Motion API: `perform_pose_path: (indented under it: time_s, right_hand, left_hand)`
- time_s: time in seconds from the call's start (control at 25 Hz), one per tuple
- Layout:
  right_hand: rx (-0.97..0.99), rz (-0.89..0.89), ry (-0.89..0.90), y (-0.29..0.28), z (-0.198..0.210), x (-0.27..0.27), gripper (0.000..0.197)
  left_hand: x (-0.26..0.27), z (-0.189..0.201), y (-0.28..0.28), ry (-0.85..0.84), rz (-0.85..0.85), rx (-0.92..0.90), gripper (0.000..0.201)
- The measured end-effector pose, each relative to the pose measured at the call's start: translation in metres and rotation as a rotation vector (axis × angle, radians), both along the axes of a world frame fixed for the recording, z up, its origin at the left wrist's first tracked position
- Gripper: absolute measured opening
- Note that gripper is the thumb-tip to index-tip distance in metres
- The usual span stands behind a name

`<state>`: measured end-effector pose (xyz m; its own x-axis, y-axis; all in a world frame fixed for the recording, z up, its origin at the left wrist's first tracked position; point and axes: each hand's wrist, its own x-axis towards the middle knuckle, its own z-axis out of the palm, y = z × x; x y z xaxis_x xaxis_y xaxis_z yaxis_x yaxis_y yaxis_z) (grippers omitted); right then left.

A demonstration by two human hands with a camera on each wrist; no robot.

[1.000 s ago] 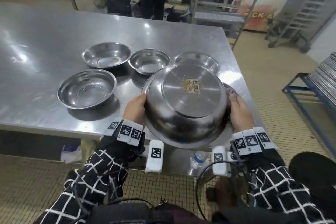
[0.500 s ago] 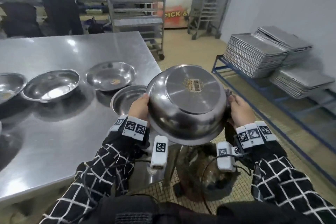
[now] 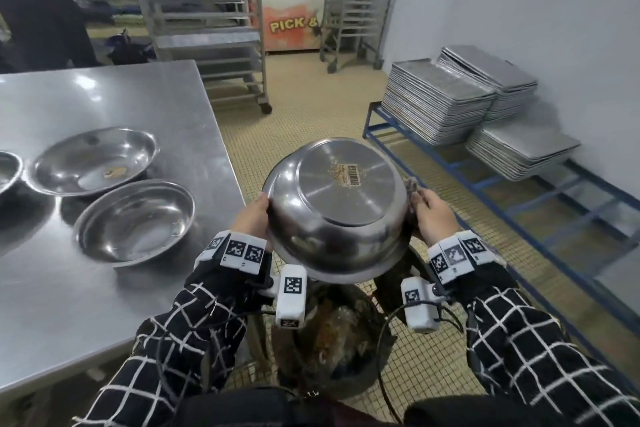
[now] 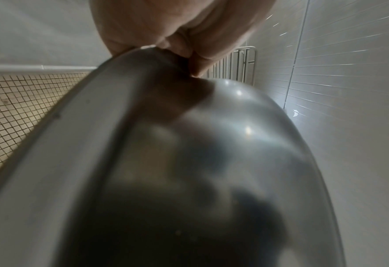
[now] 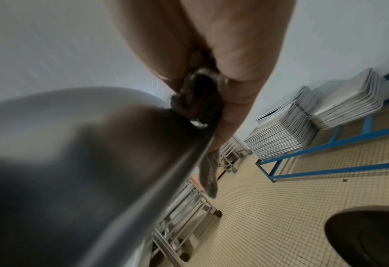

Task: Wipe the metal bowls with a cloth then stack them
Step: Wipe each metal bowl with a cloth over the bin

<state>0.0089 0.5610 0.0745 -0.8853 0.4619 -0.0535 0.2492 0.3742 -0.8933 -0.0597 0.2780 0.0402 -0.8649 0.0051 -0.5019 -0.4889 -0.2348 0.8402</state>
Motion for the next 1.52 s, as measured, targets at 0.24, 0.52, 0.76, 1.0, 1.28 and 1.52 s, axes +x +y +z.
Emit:
perform_pose_path:
  time_s: [0.24,0.52,0.76,1.0,1.28,1.52]
  right_hand:
    - [0.257,0.066,-0.077,0.034,0.007,-0.018,0.032]
    - [0.402,0.097,0.079,0.013,0.035,-0.075,0.031]
    - [0.379,0.333,0.124,-0.036,0.042,-0.121,0.034]
    - [0.488,0.538,0.107,-0.047,-0.002,-0.098,0.034]
    - [0.169,0.055,-0.018,-0.030,-0.012,-0.103,0.030]
    - [0.185,0.223,0.083,-0.067,0.022,-0.142,0.033]
  left_hand:
    - [-0.037,-0.009,0.029,0.048,-0.024,-0.198,0.054]
    - [-0.067,0.011,0.022,0.075,-0.043,-0.480,0.056]
    - [-0.089,0.012,0.013,0.111,-0.044,-0.472,0.053]
    - [-0.112,0.004,0.002,0.157,-0.052,-0.421,0.052]
    - [-0.116,0.009,0.009,0.159,-0.117,-0.417,0.044]
    - [-0.106,0.028,0.014,0.199,-0.150,-0.380,0.040]
